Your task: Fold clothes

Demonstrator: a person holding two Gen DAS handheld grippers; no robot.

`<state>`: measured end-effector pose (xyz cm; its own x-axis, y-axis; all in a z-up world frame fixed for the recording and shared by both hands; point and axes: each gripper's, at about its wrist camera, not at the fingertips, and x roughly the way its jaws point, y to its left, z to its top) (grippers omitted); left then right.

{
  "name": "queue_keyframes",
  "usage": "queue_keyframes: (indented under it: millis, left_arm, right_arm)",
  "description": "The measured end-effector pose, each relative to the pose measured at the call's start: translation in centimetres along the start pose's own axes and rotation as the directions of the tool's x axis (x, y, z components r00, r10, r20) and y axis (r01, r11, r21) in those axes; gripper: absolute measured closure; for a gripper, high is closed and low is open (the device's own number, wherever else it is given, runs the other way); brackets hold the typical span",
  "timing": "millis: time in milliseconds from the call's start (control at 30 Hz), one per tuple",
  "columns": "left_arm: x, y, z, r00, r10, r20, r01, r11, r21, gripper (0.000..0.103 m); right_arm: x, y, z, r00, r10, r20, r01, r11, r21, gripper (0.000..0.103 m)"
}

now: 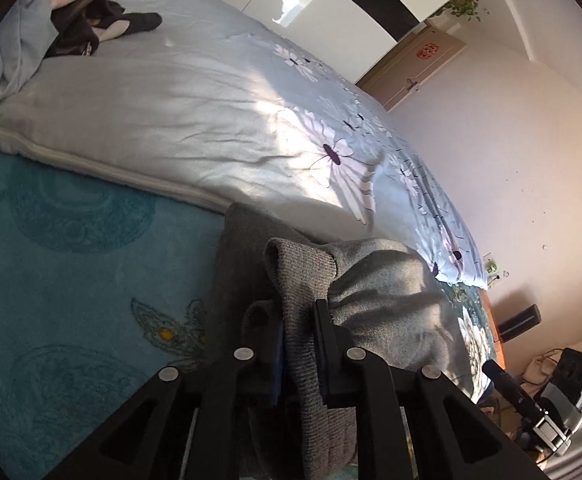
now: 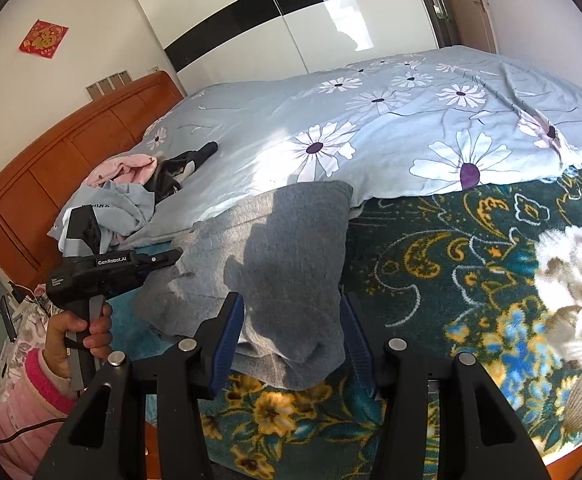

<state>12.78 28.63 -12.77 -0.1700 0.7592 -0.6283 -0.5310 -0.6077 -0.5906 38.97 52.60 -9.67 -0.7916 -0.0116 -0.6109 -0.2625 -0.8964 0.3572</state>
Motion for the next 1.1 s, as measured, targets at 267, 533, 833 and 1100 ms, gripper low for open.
queue_keyframes:
  millis: [267, 533, 833, 1100]
  left_arm:
    - [-4.2, -4.2, -0.6, 0.992, 0.027, 0.123, -0.045, 0.988, 0.145, 0.047]
    - [1.6, -5.9, -3.0, 0.999, 0.041, -0.012, -0.038, 0.979, 0.200, 0.047]
    - [-1.0, -4.5, -2.7, 0.997, 0.033, 0.068, -0.044, 0.984, 0.172, 0.040]
    - [2.2, 0.8, -1.3, 0.997, 0.067, -0.036, -0.067, 0.998, 0.009, 0.022]
  right_arm:
    - [1.4, 0.6, 2.8, 0.999, -0.038, -0.010, 0.038, 0.998, -0.053, 0.052]
    - [5.0, 2.5, 1.3, 0.996, 0.001, -0.086, -0.009, 0.995, -0.101, 0.052]
    - [4.6, 0.8, 0.3, 0.995, 0.046, -0.090, -0.051, 0.997, -0.057, 0.052]
    - [5.7, -4.8, 0.8, 0.987, 0.137, -0.079, -0.117, 0.968, 0.222, 0.030]
